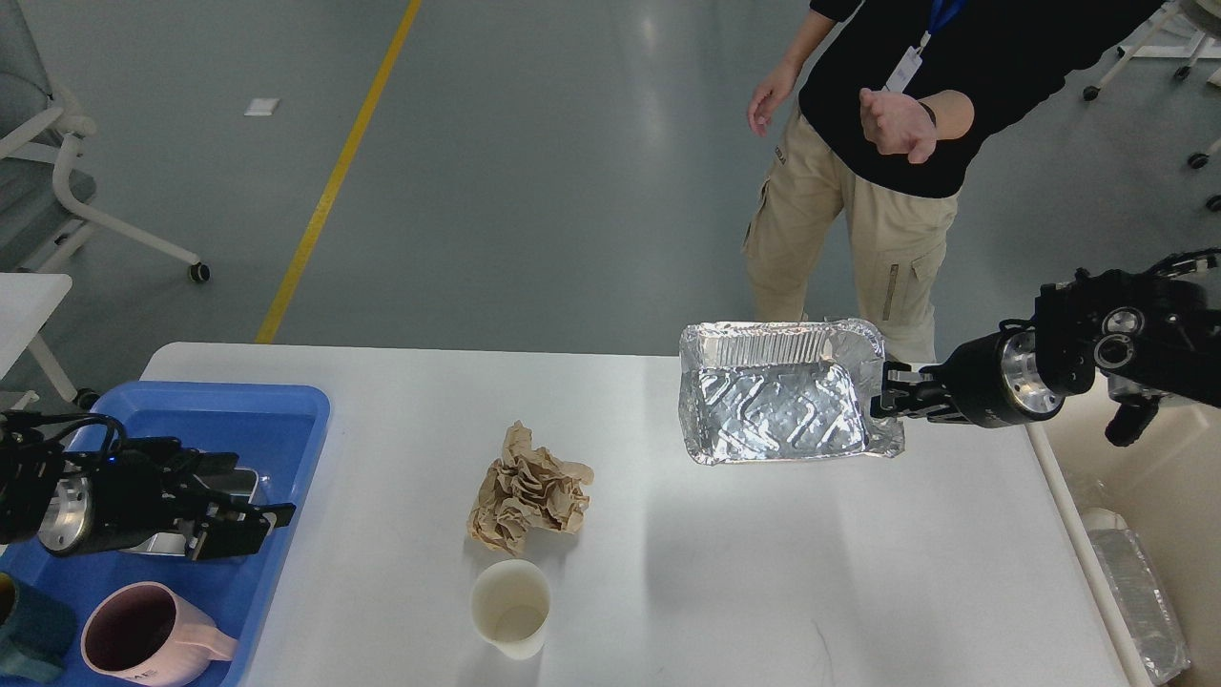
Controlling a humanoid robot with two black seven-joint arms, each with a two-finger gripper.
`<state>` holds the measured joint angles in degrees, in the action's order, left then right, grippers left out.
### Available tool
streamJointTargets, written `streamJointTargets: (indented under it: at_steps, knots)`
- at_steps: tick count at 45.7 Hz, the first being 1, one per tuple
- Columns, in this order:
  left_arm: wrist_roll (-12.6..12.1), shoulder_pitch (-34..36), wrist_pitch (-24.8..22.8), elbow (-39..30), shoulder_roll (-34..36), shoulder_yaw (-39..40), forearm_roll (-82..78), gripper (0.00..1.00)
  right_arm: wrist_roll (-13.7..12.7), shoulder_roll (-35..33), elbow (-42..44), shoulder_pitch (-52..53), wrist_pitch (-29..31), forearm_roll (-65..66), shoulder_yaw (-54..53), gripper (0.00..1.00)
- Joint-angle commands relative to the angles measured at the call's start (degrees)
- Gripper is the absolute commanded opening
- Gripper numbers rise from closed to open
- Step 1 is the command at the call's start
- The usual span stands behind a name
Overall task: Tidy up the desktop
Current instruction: 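Reach the left gripper down to the white paper cup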
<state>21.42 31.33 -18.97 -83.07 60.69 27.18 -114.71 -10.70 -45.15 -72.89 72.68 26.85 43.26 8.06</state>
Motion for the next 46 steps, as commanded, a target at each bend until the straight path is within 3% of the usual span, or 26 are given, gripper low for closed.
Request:
streamJointTargets:
  at_steps: [1,7,13,38,46]
  knots:
    - [0.03,6.53,-1.24,0.81,-3.38,-7.39,-1.22,0.97,-0.02,0.24,-0.06,-0.09,0.13,-0.02,0.12,0.00]
    - [1.78,15.50,-1.24,3.27,-7.07,-16.36,-1.04,0.95,-0.02,0.50,-0.06,-0.09,0.13,-0.02,-0.06,0.00]
    - [3.89,19.64,-1.24,5.99,-11.37,-19.89,-1.04,0.89,-0.02,0.85,-0.06,-0.17,0.13,-0.02,-0.06,0.00]
    - [3.89,30.71,-1.95,9.51,-26.32,-34.38,-1.92,0.89,-1.60,1.03,0.03,-1.40,1.01,-0.20,0.47,0.00]
    - [3.89,32.03,-2.03,10.65,-29.92,-35.36,-1.92,0.89,-1.60,1.03,0.03,-1.40,1.10,-1.34,0.47,0.00]
